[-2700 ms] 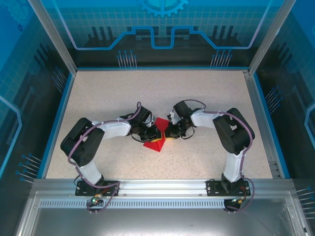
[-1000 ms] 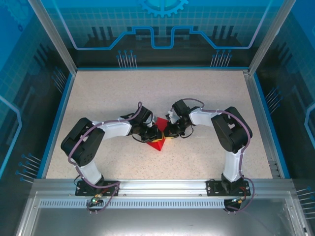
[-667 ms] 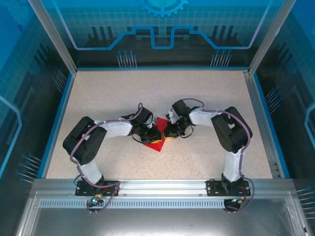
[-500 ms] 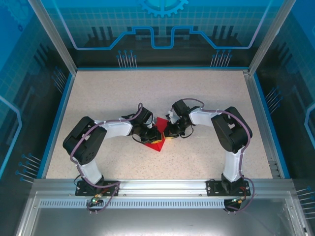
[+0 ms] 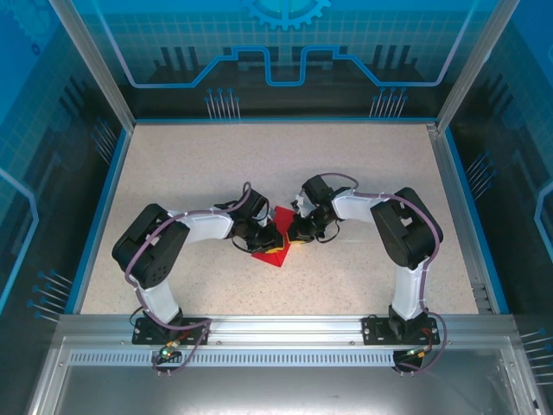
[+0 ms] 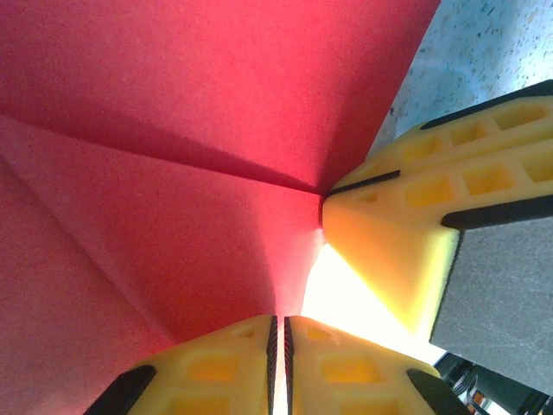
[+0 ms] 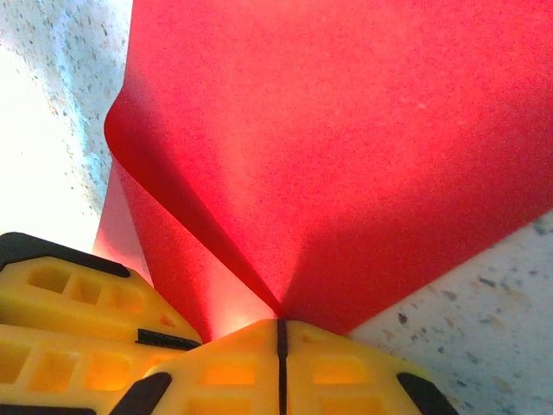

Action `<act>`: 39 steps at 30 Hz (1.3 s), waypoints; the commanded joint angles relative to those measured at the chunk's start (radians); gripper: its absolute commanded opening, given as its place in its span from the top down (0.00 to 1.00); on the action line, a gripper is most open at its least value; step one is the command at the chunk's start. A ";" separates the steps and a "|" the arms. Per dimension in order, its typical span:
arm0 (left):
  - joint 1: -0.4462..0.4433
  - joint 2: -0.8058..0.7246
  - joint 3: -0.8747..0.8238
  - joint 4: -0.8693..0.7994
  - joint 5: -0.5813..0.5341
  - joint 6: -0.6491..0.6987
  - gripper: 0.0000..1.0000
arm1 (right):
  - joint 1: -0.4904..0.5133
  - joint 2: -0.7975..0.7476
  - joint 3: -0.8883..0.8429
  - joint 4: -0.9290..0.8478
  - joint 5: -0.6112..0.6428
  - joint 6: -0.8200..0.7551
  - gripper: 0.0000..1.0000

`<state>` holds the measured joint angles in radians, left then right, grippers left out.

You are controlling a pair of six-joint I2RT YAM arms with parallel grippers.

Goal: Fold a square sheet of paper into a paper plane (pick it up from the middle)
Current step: Fold the triangle a second time at the center of the table.

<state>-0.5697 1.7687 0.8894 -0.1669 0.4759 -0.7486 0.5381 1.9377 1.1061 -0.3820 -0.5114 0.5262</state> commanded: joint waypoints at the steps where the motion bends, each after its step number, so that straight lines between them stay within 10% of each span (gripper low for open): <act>1: -0.008 0.025 0.024 -0.032 -0.004 0.032 0.86 | 0.004 0.018 0.017 -0.031 0.026 -0.005 0.92; 39: -0.014 0.061 0.036 -0.077 -0.023 0.037 0.88 | -0.007 -0.052 0.008 -0.047 0.061 0.019 0.84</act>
<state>-0.5735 1.8069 0.9085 -0.1875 0.4755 -0.7300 0.5381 1.9285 1.1061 -0.3893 -0.4927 0.5404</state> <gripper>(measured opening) 0.123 0.149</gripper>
